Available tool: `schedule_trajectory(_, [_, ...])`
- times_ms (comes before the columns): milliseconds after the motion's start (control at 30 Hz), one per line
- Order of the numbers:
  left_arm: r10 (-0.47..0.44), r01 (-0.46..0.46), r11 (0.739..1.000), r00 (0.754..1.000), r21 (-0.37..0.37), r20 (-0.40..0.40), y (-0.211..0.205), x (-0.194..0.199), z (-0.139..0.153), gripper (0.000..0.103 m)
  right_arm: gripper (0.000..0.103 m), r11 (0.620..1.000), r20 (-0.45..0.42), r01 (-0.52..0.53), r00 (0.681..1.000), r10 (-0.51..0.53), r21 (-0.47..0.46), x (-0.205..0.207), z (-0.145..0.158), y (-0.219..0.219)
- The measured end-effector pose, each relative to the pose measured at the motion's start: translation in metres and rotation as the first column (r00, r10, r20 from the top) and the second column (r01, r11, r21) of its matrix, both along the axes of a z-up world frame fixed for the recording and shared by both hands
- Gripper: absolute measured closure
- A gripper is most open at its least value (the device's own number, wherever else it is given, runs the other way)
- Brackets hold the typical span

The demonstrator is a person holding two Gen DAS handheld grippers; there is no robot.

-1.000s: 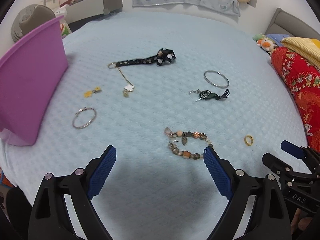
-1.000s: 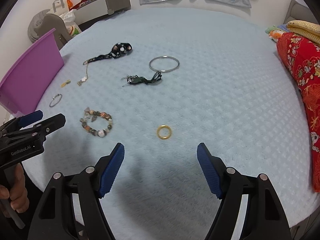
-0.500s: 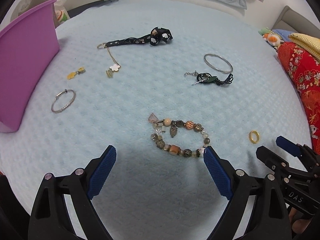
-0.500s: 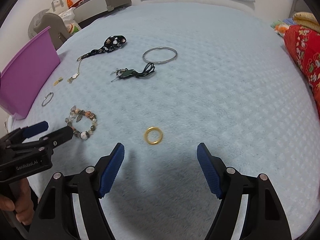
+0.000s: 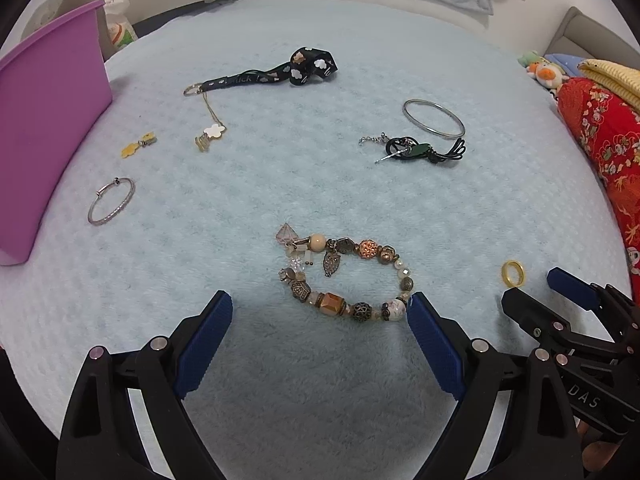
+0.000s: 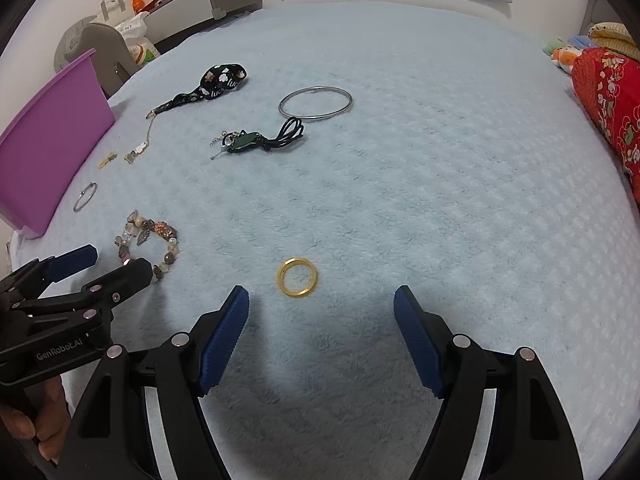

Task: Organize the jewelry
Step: 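Lower the left tool to the beaded bracelet while the right tool approaches the gold ring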

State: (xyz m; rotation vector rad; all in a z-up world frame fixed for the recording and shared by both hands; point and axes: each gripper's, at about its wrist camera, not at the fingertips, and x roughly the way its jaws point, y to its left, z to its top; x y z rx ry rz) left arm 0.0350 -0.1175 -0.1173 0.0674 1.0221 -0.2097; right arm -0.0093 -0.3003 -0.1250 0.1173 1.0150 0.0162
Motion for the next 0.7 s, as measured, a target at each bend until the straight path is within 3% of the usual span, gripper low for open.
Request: schedule_trajectory(700, [-0.012, 0.009, 0.999, 0.998, 0.048, 0.062, -0.014, 0.007, -0.017, 0.011, 0.031, 0.999, 0.013, 0.0, 1.0, 0.0, -0.046, 0.007, -0.01, 0.006])
